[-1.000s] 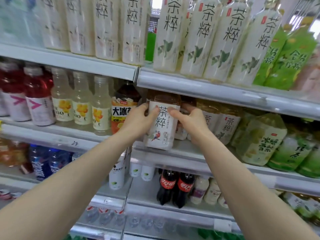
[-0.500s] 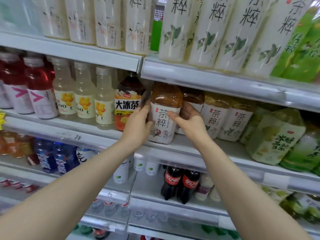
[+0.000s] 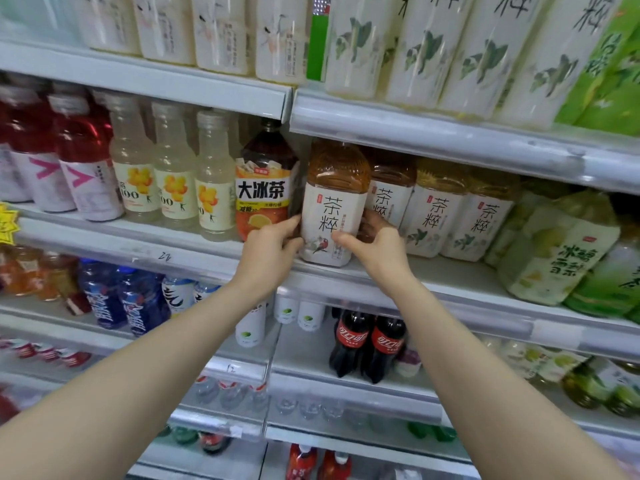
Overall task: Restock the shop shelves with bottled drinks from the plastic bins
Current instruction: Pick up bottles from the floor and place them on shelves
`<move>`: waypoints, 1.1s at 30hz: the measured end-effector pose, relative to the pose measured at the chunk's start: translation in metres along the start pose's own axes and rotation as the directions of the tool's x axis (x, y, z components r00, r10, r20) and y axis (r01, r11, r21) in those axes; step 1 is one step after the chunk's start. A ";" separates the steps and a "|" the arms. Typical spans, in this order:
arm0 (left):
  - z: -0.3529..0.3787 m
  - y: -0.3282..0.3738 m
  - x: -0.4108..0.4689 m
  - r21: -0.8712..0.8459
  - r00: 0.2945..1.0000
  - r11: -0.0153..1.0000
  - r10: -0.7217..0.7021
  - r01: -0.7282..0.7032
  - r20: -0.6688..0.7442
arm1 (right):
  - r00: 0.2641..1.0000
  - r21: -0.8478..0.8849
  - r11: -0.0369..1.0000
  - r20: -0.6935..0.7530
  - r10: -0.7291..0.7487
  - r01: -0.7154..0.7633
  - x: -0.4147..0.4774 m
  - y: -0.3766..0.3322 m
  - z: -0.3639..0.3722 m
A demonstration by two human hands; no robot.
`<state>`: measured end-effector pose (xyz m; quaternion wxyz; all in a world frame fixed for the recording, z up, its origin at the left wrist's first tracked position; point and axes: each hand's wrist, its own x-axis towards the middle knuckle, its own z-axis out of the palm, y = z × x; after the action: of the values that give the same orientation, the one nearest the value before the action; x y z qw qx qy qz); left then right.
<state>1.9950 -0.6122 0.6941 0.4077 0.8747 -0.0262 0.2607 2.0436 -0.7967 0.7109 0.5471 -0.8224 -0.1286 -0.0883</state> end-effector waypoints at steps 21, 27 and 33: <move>0.011 0.001 -0.042 0.025 0.997 0.998 0.059 -0.058 -0.043 | 0.990 -0.052 0.998 -0.136 -0.045 0.038 -0.042 -0.004 0.007; 0.037 0.007 -0.074 -0.134 0.994 0.987 0.075 -0.085 -0.076 | 0.964 -0.027 0.993 -0.239 -0.116 0.113 -0.092 0.021 -0.007; 0.088 -0.008 -0.129 -0.214 0.999 0.977 -0.002 0.010 0.036 | 0.973 -0.005 0.999 -0.227 -0.034 0.034 -0.146 0.075 -0.007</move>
<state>1.9236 -0.6923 0.5802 0.4997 0.8303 -0.0586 0.2395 1.9276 -0.8470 0.6063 0.5562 -0.8049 -0.0793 -0.1913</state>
